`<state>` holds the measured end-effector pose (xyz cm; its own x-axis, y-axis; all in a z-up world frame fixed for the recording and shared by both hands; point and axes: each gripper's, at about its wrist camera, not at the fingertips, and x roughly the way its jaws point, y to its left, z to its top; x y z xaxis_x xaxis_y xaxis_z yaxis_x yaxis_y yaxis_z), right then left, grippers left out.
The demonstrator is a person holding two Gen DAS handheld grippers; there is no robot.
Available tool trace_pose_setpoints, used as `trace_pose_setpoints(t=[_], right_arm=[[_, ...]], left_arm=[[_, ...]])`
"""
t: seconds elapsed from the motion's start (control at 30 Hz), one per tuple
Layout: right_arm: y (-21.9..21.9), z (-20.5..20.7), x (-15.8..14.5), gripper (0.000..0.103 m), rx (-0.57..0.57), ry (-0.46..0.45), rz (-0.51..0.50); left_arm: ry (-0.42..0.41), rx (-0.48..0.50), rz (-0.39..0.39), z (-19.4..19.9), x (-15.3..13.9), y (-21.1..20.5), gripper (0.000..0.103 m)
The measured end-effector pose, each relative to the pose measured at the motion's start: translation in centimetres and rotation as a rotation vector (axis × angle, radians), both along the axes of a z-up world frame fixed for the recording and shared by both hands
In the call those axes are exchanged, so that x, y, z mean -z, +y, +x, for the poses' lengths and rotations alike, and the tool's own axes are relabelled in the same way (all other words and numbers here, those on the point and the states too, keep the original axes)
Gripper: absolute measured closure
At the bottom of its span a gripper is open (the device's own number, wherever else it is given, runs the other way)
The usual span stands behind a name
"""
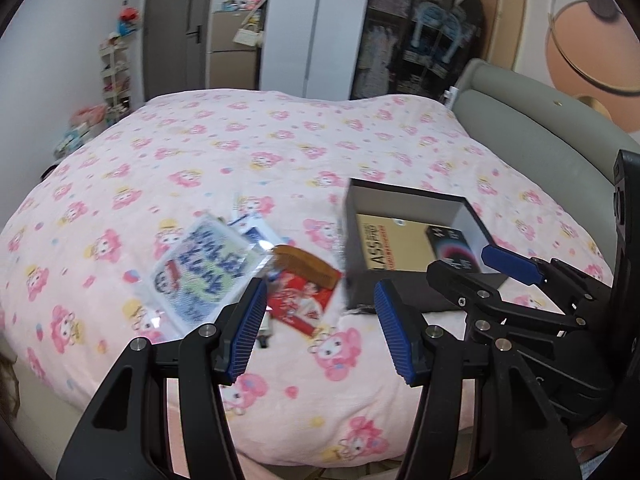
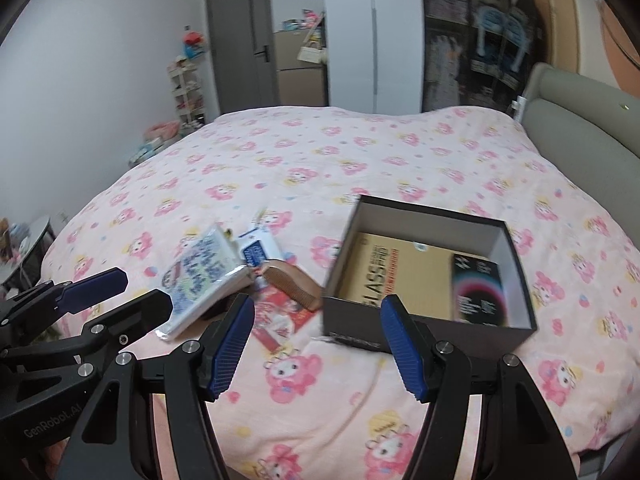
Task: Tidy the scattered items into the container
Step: 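Reach the right tool to the Shin-chan bead-art packet and grasp it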
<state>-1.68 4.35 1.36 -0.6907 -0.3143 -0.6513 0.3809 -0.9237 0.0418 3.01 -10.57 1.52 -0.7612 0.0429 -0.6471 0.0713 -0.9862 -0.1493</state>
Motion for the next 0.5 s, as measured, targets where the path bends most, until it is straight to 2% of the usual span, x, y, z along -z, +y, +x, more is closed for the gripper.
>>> trace_pose_setpoints(t=[0.2,0.3,0.5], right_arm=[[-5.0,-0.3,0.4,0.040,-0.109,-0.011,0.004],[-7.4,-0.9,1.3,0.040,-0.168,-0.017,0.010],[-11.0,-3.9,4.5,0.040,-0.231,-0.069,0.048]], left_arm=[[-0.007,-0.111,0.014,1.5,0.7,-4.5,0.046],[-0.017,-0.158,0.052,1.7,2.0,-6.6,0.046],[-0.080,-0.245,0.127,0.6,7.0,-9.9,0.045]])
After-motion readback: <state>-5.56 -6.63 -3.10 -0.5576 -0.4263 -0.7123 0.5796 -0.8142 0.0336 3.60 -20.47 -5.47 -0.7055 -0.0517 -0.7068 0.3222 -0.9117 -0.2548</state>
